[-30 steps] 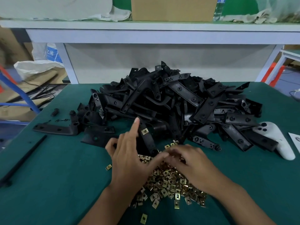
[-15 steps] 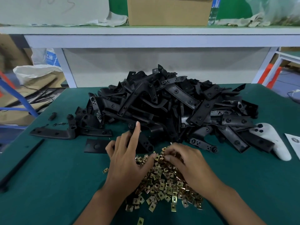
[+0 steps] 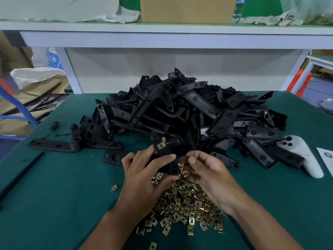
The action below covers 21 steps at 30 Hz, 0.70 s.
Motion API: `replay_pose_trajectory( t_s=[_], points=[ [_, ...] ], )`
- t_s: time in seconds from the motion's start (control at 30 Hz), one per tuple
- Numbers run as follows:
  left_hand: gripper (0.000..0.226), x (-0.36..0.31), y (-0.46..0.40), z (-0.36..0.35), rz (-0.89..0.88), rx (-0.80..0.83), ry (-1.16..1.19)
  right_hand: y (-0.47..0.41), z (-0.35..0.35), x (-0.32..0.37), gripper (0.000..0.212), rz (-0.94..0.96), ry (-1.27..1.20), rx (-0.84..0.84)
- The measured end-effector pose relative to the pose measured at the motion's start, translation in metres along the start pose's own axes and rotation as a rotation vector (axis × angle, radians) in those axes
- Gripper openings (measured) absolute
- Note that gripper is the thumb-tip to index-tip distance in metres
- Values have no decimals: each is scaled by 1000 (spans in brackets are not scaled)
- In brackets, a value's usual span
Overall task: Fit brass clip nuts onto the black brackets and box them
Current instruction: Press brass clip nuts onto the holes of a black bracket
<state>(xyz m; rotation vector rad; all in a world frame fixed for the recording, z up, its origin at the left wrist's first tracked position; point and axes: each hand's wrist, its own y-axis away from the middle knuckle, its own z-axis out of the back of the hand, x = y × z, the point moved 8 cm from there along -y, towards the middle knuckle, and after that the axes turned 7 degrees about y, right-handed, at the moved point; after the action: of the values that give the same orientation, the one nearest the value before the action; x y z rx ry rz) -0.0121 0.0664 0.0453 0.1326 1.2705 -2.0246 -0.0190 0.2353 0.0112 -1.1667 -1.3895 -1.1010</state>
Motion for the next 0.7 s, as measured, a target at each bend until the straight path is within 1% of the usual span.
replay_pose_trajectory(
  t_s=[0.13, 0.27, 0.4, 0.5, 0.63, 0.7],
  points=[
    [33, -2, 0, -2, -23, 10, -7, 0, -7, -1, 18, 1, -14, 30],
    [32, -1, -1, -2, -10, 6, 18, 1, -7, 4, 23, 18, 13, 16],
    [35, 1, -3, 0, 27, -23, 53, 3, -6, 4, 20, 6, 6, -26],
    [51, 2, -2, 1, 94, -30, 112, 4, -7, 6, 15, 12, -44, -33],
    [90, 11, 4, -5, 247, 68, 145, 5, -6, 10, 20, 49, -54, -53],
    [96, 14, 6, -5, 285, 88, 112, 5, -5, 10, 22, 61, -25, -69]
  ],
)
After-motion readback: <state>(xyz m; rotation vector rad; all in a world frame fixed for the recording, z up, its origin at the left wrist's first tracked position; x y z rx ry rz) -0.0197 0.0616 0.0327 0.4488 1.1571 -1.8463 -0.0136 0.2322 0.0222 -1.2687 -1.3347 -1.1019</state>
